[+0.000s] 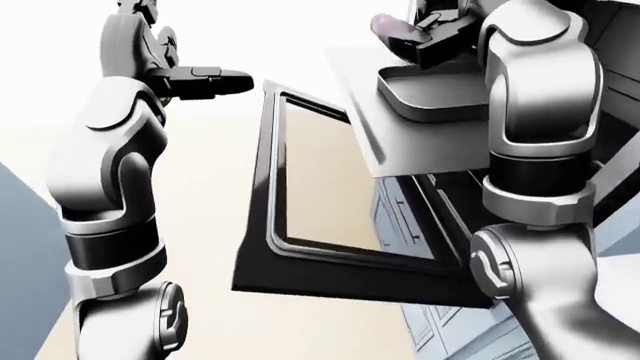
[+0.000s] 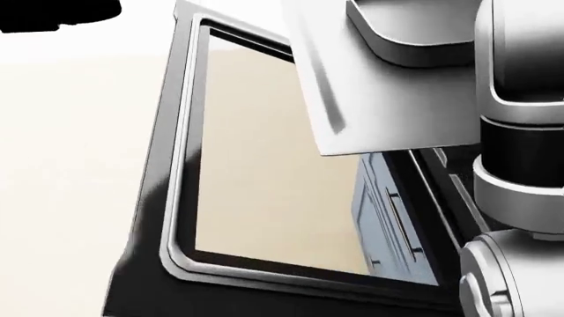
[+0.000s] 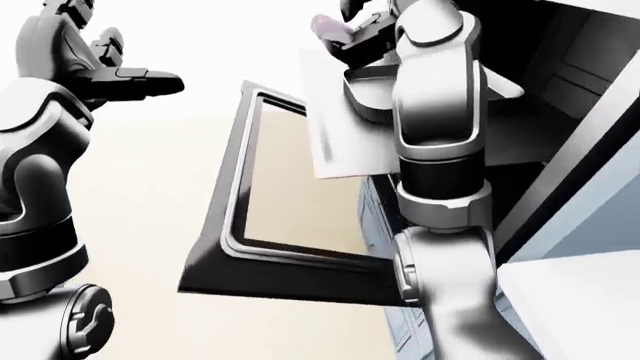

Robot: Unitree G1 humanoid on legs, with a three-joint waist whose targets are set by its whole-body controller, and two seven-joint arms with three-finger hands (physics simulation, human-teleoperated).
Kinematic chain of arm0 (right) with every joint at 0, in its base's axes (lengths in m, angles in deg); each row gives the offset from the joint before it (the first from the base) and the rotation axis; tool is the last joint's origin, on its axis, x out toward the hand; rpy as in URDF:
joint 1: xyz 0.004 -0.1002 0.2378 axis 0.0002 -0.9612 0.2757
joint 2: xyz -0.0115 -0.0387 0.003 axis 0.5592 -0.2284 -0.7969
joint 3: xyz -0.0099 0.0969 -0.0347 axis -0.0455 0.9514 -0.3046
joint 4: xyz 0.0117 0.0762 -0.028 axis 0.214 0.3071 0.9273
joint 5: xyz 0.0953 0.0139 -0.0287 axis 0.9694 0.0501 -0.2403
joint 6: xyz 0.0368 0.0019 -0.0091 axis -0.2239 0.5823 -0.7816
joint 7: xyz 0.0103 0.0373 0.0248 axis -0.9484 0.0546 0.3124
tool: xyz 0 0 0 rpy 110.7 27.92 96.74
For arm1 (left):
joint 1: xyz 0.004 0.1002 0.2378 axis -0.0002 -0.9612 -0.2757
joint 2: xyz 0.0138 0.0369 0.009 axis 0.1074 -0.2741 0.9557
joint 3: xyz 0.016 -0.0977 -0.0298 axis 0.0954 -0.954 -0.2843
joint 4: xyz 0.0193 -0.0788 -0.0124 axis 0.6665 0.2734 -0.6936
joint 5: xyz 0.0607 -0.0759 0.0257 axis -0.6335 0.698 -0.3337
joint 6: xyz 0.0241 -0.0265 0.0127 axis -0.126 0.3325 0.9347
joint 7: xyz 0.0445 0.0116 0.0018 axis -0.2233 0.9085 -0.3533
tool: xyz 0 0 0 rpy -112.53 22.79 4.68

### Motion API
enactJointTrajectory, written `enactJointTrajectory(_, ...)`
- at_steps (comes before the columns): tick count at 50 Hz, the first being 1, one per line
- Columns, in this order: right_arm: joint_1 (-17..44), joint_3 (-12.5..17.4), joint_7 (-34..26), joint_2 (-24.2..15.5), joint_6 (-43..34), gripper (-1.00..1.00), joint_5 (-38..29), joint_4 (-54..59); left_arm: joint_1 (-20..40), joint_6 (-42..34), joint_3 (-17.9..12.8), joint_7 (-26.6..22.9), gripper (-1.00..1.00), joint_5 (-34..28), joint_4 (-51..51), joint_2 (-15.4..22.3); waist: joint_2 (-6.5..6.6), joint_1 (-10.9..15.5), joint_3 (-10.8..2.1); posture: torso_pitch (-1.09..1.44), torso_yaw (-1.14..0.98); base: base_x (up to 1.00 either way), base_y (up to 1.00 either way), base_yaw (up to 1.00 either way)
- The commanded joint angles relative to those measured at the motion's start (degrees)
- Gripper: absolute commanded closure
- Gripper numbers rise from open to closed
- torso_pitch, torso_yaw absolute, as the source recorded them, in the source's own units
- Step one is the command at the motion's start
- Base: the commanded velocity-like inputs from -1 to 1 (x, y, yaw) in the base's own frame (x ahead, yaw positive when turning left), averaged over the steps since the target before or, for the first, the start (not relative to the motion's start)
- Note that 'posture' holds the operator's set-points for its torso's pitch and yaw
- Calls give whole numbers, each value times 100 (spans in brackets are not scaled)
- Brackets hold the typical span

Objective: Place the eggplant on the top rack of the oven.

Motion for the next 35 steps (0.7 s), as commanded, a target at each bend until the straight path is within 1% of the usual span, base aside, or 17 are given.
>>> enactJointTrajectory(1, 209, 38, 61, -46, 69, 100, -44, -55, 181, 97, -50, -17, -100, 5, -79, 100, -133, 59, -119, 0, 0, 12, 0, 0)
enactJointTrajectory(3, 261, 37, 68, -45, 70, 100, -35, -16, 195, 115, -50, -23, -100, 2, -54, 103, -108, 10, -210, 0, 0, 7, 0, 0)
enactJointTrajectory(5, 295, 55, 97, -38, 128, 100, -11, 36, 185, 120, -52, -25, -100, 5, -56, 99, -41, 21, -72, 0, 0, 0, 0, 0)
enactJointTrajectory(9, 392, 46, 109, -66, 143, 100, 2, 126, 172, 118, -58, -22, -100, 10, -61, 100, 85, 7, 75, 0, 0, 0, 0, 0)
enactJointTrajectory(11, 456, 54, 112, -101, 171, 100, 4, 205, 205, 101, -57, -18, -100, 15, -59, 108, 246, -7, 30, 0, 0, 0, 0, 0)
enactJointTrajectory(13, 467, 57, 136, -115, 186, 100, -5, 235, 184, 96, -50, -12, -100, 15, -82, 100, 542, -18, -78, 0, 0, 0, 0, 0)
enactJointTrajectory(14, 480, 65, 141, -116, 180, 100, -1, 223, 180, 105, -53, -6, -100, 13, -75, 95, 327, -76, -83, 0, 0, 0, 0, 0)
enactJointTrajectory(17, 499, 74, 161, -129, 177, 100, 5, 242, 138, 127, -55, -3, -100, 13, -88, 81, 398, -39, -91, 0, 0, 0, 0, 0)
enactJointTrajectory(19, 523, 73, 175, -139, 133, 100, -3, 269, 153, 141, -50, -7, -100, 9, -58, 84, 538, -47, -265, 0, 0, -20, 0, 0)
enactJointTrajectory(20, 538, 76, 179, -148, 152, 100, 2, 286, 161, 138, -51, -3, -100, 9, -52, 83, 605, -35, -302, 0, 0, -32, 0, 0)
enactJointTrajectory(21, 571, 75, 185, -156, 164, 100, 3, 304, 156, 126, -48, 3, -100, 10, -68, 79, 552, 3, -254, 0, 0, 0, 0, 0)
enactJointTrajectory(22, 596, 62, 179, -164, 154, 100, -2, 312, 143, 127, -50, 6, -100, 11, -79, 74, 484, -3, -108, 0, 0, 0, 0, 0)
enactJointTrajectory(26, 675, 51, 170, -201, 195, 100, -29, 429, 115, 142, -56, 6, -100, 13, -83, 69, 268, 28, 137, 0, 0, 0, 0, 0)
enactJointTrajectory(28, 722, 51, 161, -229, 222, 100, -44, 519, 92, 155, -61, 7, -100, 13, -86, 70, -52, 71, -19, 0, 0, 0, 0, 0)
enactJointTrajectory(29, 737, 43, 147, -240, 246, 100, -53, 563, 80, 155, -65, 11, -100, 17, -95, 66, 159, 44, 56, 0, 0, 0, 0, 0)
enactJointTrajectory(33, 877, 52, 124, -293, 354, 100, -93, 886, 77, 176, -57, 13, -100, 17, -75, 58, 387, -44, -71, 0, 0, 0, 0, 0)
enactJointTrajectory(35, 1005, 60, 153, -337, 481, 100, -116, 1192, 78, 185, -66, 9, -100, 22, -62, 66, 476, -61, -53, 0, 0, 0, 0, 0)
